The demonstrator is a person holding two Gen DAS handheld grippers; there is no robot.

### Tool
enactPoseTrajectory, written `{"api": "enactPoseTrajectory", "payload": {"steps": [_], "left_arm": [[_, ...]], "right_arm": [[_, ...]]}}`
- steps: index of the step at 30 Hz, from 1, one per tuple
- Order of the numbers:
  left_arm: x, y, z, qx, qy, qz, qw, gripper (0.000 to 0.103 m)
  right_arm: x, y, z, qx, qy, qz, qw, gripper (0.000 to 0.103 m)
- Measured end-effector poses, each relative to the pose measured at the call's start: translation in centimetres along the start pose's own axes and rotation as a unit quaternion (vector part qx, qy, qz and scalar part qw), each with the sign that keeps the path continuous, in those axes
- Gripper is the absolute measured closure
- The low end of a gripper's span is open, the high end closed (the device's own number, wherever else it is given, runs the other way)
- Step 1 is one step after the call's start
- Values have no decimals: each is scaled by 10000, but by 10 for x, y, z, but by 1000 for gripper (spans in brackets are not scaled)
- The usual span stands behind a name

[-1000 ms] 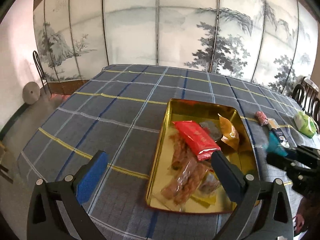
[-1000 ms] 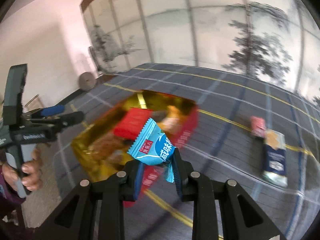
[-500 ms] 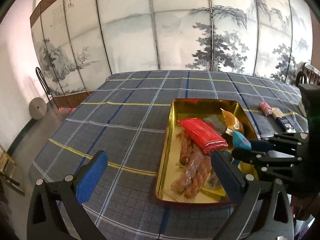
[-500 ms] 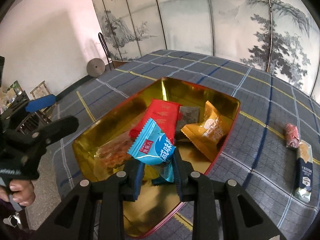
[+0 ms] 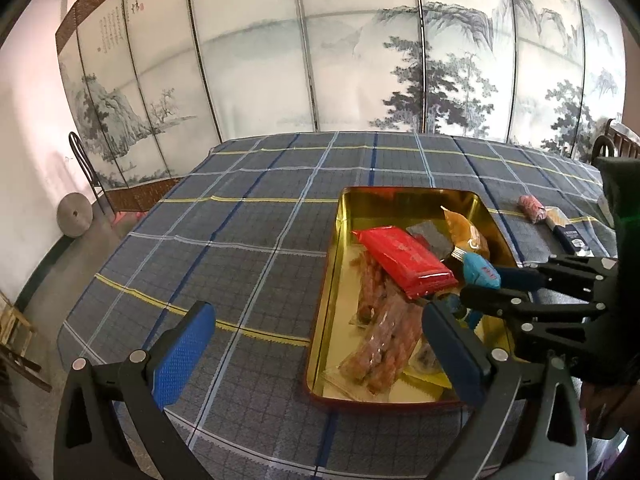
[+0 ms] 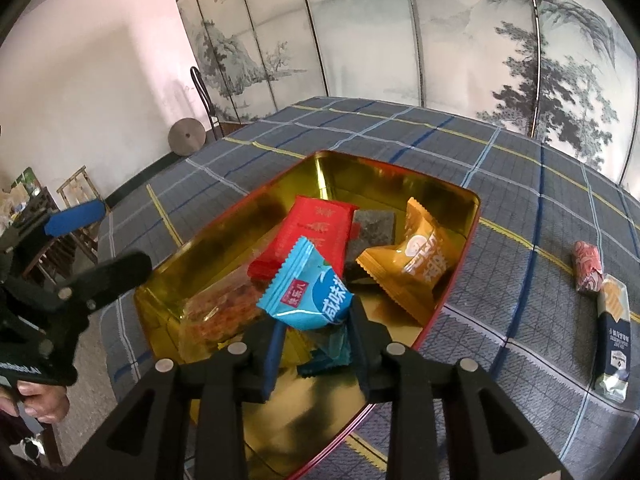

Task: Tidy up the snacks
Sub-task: 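Lower the light-blue snack into the tray and open the right gripper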

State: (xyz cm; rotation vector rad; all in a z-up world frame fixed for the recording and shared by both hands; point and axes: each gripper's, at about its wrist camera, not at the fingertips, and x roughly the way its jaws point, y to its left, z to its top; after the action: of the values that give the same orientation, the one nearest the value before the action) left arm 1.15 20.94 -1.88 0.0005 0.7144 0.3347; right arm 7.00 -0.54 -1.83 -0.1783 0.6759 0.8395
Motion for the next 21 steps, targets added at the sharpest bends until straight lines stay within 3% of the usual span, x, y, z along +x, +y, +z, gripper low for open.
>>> {"api": "enactPoseTrajectory", "payload": {"steps": [3, 13, 21], "left_arm": [[1, -2, -1, 60, 51, -1, 10000, 1], [0, -11, 0, 219, 54, 23, 9997, 1], [-1, -22, 4, 373, 96, -5, 9993, 1]], "right_arm": [[-5, -3, 1, 94, -141, 98, 9998, 57], [-29, -15, -2, 316, -487, 145, 9982, 56], [-71, -61, -45, 869, -637, -352, 9936, 56]]}}
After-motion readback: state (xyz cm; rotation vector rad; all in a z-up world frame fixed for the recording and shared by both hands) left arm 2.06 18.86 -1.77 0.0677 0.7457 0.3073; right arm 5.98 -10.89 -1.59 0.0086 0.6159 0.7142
